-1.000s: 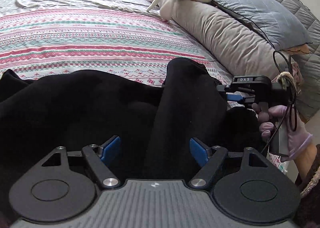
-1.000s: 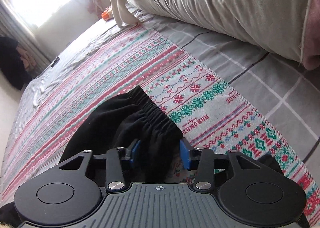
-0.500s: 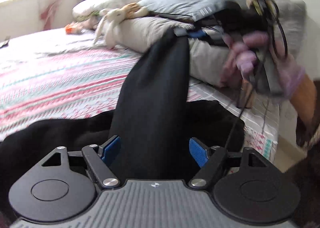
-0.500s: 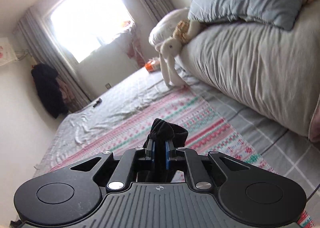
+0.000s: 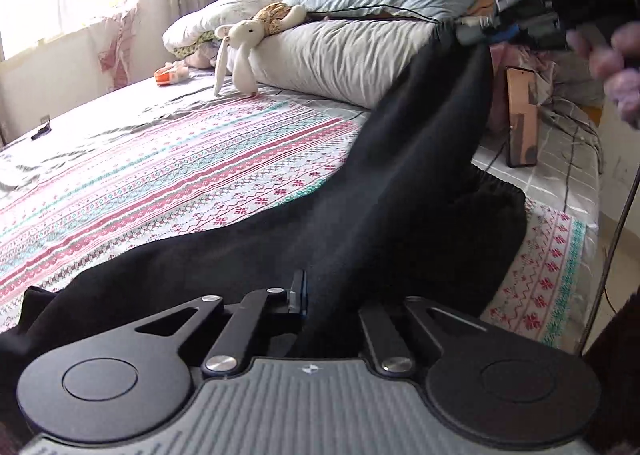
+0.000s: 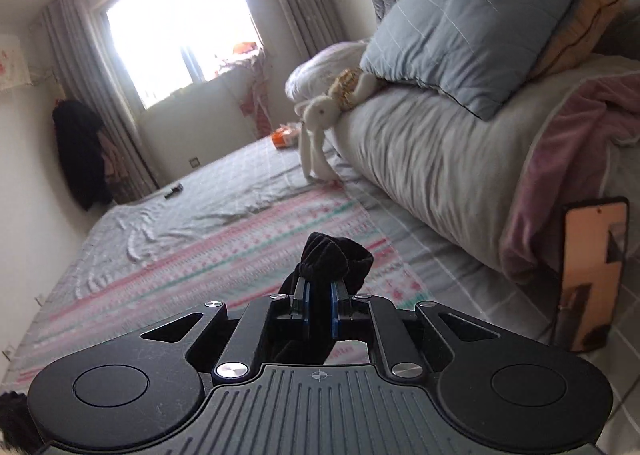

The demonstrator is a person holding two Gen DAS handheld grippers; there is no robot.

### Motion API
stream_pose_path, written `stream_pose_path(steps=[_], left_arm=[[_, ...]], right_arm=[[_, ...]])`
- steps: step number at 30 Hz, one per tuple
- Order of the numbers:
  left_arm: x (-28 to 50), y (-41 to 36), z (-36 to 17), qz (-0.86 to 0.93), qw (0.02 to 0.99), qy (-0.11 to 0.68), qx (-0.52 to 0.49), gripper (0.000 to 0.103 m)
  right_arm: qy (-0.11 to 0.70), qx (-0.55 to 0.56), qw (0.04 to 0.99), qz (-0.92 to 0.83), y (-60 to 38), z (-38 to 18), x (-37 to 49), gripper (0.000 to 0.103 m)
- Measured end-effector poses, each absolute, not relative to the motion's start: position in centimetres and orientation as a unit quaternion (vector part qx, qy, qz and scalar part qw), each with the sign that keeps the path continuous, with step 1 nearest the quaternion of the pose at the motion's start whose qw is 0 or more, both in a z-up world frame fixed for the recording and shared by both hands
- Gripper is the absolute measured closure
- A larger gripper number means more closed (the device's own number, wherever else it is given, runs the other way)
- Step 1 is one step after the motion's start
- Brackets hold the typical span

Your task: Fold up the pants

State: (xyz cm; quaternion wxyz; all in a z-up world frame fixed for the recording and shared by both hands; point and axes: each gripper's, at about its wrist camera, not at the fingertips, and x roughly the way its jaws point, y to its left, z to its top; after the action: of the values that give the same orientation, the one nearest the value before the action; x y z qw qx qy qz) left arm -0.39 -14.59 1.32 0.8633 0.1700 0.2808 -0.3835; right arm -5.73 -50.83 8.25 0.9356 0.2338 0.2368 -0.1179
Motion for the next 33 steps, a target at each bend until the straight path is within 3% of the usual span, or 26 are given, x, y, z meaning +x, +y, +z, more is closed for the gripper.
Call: stream_pose_path(steps=[12,16,17,20,22,25,27,30,33], left_arm=[[-4.4,-15.4,-3.8,-0.419,0.815,0.3,0.264,0.072],[-4.5,-15.1,-3.6,-0.424,0.816,0.293,0.262,0.07],[-4.4,-14.9,-3.5,-0.427,0.814,0.299,0.256,0.069],[-4.0,-14.6,-2.9,-0.444,0.805,0.309,0.244,0.06],[-3.7,-14.1,-2.1,-0.462,0.8,0.313,0.222,0.041],[-3.2,-13.5,-1.2,-0.489,0.79,0.323,0.179,0.021],[-3.1,-13.1,-0.7,-0.495,0.789,0.323,0.166,0.02],[-2.6,-12.9,-0.3,-0.482,0.802,0.313,0.164,0.013],[-1.7,-12.6,-0.3,-0.463,0.813,0.319,0.151,0.011]], right_arm=[[0.466,0.161,0.858,-0.148,-50.8,-3.4,-7.8,0.093],[0.479,0.159,0.853,-0.131,-51.0,-3.0,-7.8,0.088],[0.47,0.169,0.856,-0.13,-51.3,-2.4,-8.0,0.085],[0.428,0.193,0.873,-0.132,-52.4,-0.3,-8.3,0.063],[0.398,0.187,0.889,-0.131,-52.5,0.8,-8.2,0.044],[0.374,0.152,0.907,-0.118,-52.2,2.0,-7.2,0.043],[0.354,0.133,0.919,-0.11,-52.2,3.1,-6.5,0.038],[0.348,0.093,0.931,-0.067,-51.9,3.5,-4.8,0.023],[0.378,0.078,0.918,-0.092,-52.5,1.9,-2.8,0.023]])
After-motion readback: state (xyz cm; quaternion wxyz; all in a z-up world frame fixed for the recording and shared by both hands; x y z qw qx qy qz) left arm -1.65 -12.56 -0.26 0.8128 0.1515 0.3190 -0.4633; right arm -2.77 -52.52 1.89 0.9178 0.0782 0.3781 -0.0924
